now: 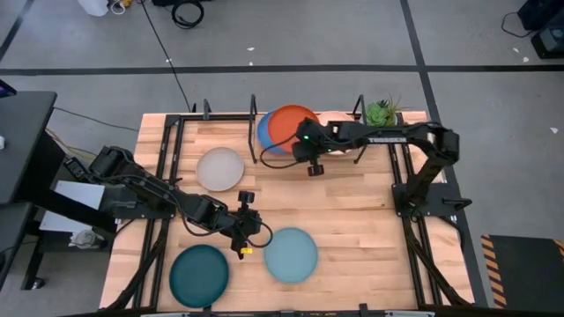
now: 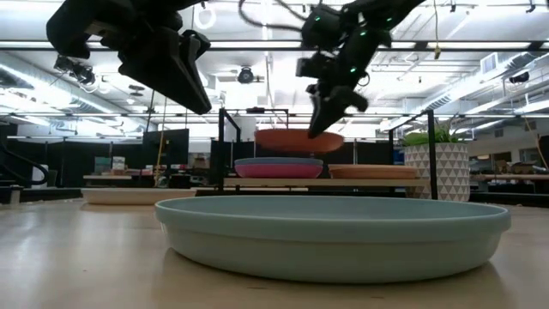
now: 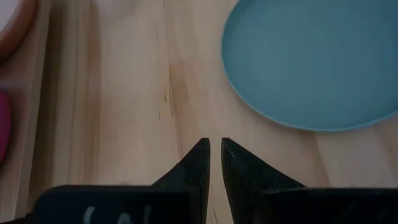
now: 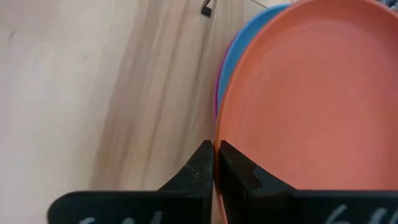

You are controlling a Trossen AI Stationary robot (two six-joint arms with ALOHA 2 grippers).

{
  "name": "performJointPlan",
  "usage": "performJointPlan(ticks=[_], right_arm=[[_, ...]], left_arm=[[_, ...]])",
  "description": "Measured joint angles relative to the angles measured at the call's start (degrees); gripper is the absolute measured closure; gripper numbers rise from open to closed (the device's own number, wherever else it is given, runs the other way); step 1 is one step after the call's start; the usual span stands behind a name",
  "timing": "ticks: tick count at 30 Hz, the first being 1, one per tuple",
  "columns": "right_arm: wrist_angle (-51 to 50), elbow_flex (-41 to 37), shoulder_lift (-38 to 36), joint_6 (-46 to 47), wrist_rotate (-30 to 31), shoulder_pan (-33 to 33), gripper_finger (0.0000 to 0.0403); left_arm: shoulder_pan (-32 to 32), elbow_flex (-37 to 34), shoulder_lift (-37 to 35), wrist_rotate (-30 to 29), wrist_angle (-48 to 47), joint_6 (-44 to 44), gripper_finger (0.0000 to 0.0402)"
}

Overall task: Place and stack plates onto a shelf
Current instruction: Stack the orange plate on top of the blue plate on the shelf, then stack the gray plate on top of the white plate on the shelf

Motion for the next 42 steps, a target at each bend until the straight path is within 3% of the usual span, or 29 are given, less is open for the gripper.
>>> performJointPlan(ticks=[10, 16, 21, 32, 42], right_arm=[[-0.1, 8.8, 9.3, -1.1, -3.3, -4.0, 0.0380], [-0.1, 9.0, 10.5, -0.8, -8.9, -4.0, 0.0379], [0.3, 9.0, 10.3, -0.7, -10.3, -2.9, 0.0374], [-0.8, 9.6, 8.5, -0.5, -5.7, -2.3, 0.0308], [0.6, 9.5, 9.1, 1.5, -4.5, -3.0, 0.0287]], left_arm=[[-1.8, 0.0, 0.0, 0.0, -1.8, -1.8, 0.0354], [-1.9, 0.0, 0.0, 0.0, -2.8, -3.1, 0.0354], [-1.5, 0.0, 0.0, -0.7, -2.9, -3.1, 0.0354], [-0.9, 0.0, 0.0, -0.8, -3.3, -3.0, 0.0354], [-0.9, 0.0, 0.0, -0.8, -3.0, -3.0, 0.0354]])
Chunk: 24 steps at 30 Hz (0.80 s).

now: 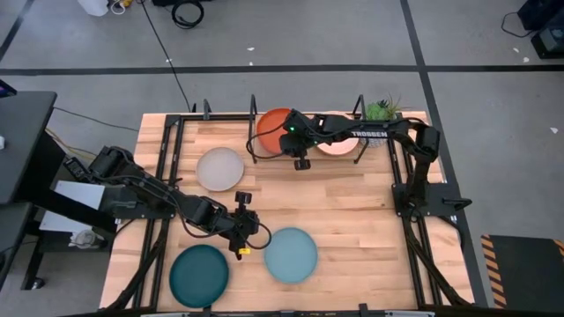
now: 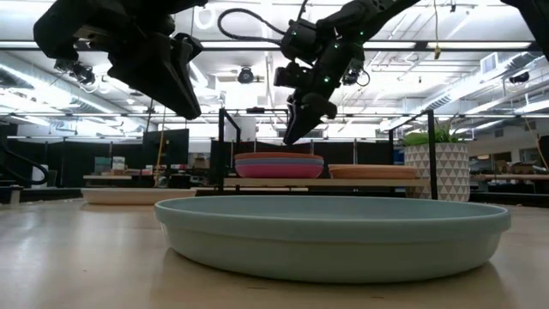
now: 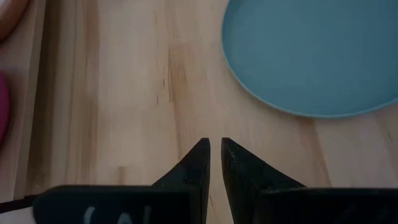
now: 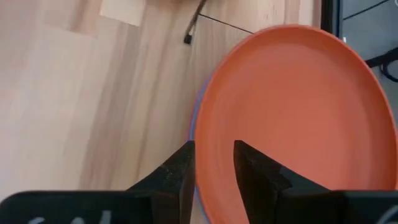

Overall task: Place and stack plates onto a shelf
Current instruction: Stack the gray plate on top of the white plate on the shelf

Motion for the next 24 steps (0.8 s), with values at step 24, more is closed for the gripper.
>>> performJointPlan(ticks=[24], right_arm=[[-1.9, -15.6, -8.8, 19.3, 5.9, 18.1, 0.0289]], left_arm=[[2.8, -11.6, -6.2, -1.5, -9.8, -11.8, 0.0354]])
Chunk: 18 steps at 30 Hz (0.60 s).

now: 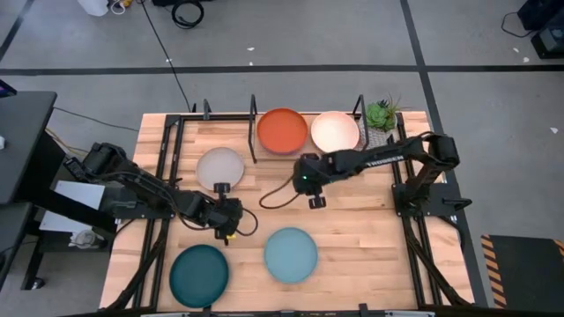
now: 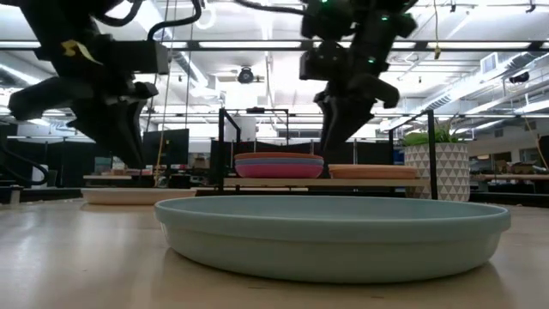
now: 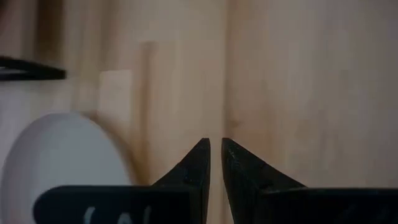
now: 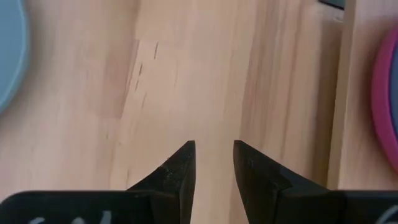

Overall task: Place and stack plates onto a shelf
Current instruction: Stack the gray plate on top of the white plate on the shelf

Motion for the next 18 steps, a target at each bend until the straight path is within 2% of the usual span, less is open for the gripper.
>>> performJointPlan(ticks=[6, 10, 14, 18], right_arm=[[8.8, -7.6, -5.7, 5.2, 0.7, 3.9, 0.0289], [14.4, -12.3, -8.9, 6.7, 1.0, 6.9, 0.0289], [17.2, -15.2, -11.2, 8.2, 4.2, 9.3, 0.0289], [18.2, -16.3, -12.1, 9.7, 6.5, 10.7, 0.0289]], left_arm=[[8.4, -3.8, -5.2, -0.1, -0.6, 2.3, 0.0354], [16.1, -7.3, -5.7, 3.1, 1.7, 3.6, 0.0347], [22.5, -9.0, -5.6, 10.8, 8.1, 7.7, 0.0312], [27.3, -9.0, -5.7, 12.1, 8.4, 11.3, 0.0262]])
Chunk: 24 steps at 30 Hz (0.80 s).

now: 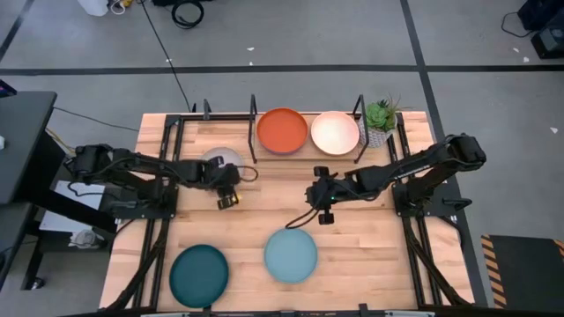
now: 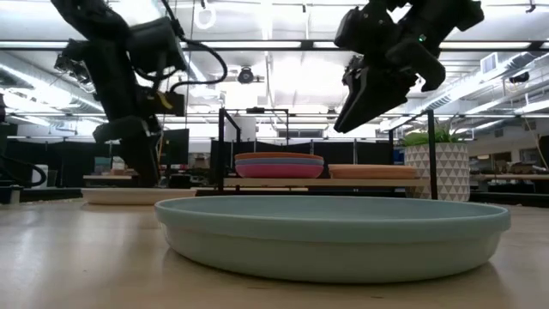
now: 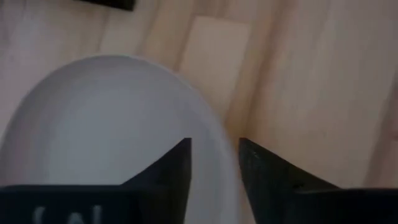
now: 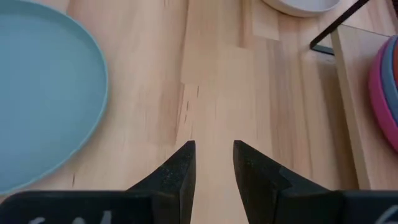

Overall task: Place and stack plates onto a shelf
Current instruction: Stack the gray plate on top of the white plate on the shelf

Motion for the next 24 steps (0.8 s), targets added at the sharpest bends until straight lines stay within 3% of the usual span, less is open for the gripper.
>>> performJointPlan(ticks=[5, 15, 20, 24], right_arm=[[0.0, 0.0, 0.2, 1.6, 0.2, 1.2, 0.0289], [0.1, 0.0, 0.2, 3.0, 0.2, 2.4, 0.0289], [0.1, 0.0, 0.3, 3.1, 0.2, 2.4, 0.0289], [0.0, 0.0, 0.3, 3.1, 1.4, 2.4, 0.0289]], left_arm=[[3.9, 0.0, 0.9, 4.1, 0.7, 3.3, 0.0226], [5.2, 0.0, 7.3, 4.2, 1.3, 3.9, 0.0241], [5.2, 0.2, 8.9, 4.5, 1.7, 4.3, 0.0274], [5.2, 0.1, 7.9, 5.1, 1.4, 3.7, 0.0336]])
